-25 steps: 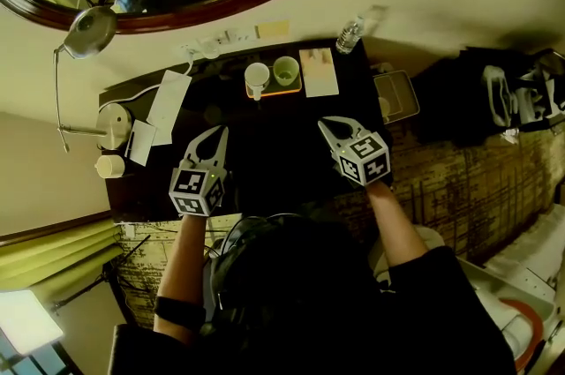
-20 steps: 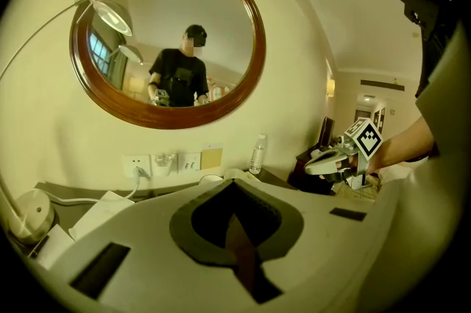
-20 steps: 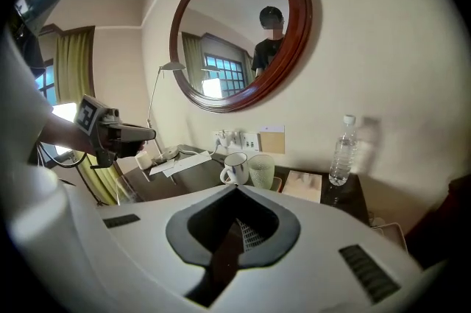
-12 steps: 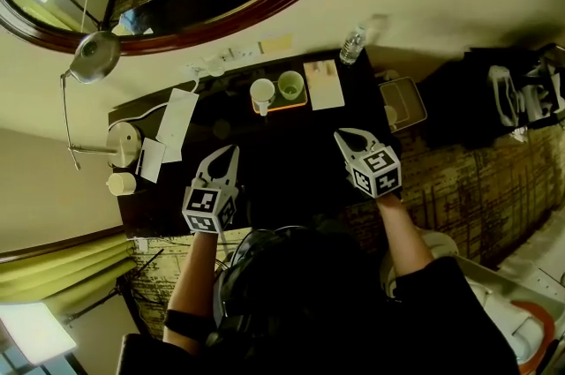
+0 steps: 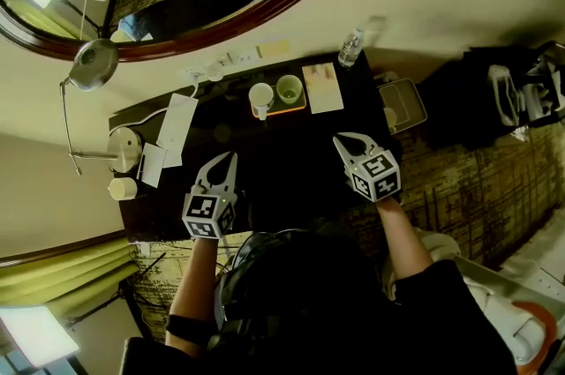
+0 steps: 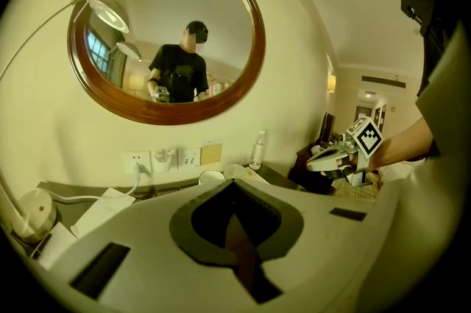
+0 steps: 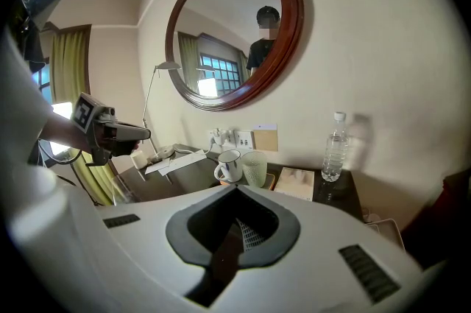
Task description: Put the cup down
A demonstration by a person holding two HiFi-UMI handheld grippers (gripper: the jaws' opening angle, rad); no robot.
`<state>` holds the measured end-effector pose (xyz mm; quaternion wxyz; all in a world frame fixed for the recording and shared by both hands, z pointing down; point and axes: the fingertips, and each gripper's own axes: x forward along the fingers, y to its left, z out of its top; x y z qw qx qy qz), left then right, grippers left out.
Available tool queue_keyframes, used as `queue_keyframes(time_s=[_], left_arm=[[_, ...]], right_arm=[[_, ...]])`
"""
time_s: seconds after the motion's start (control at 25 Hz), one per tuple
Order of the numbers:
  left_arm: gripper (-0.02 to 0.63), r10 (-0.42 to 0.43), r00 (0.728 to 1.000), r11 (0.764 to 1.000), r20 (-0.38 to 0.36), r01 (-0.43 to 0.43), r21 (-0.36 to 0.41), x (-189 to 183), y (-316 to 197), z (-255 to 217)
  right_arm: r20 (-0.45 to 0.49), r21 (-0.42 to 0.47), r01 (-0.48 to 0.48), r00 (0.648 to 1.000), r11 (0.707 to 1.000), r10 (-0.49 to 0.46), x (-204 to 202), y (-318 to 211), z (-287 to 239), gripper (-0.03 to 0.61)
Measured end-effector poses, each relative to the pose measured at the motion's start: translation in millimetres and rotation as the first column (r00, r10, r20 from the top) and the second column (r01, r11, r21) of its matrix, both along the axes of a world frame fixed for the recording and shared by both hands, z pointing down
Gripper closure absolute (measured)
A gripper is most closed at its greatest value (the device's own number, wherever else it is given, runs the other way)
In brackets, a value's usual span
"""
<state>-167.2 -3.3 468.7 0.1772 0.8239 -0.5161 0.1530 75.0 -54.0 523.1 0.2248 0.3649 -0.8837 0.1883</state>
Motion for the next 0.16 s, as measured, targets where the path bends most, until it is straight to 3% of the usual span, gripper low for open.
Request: queue_keyframes(time_s=[0.16], left_arm=[[0.627, 0.008, 1.000, 1.000, 0.003, -0.008, -0.009, 1.4, 5.6, 3.2]], right_arm=[[-0.001, -0.005, 0.001, 1.000, 1.000, -0.001, -0.4, 2.9, 3.7, 0.578]])
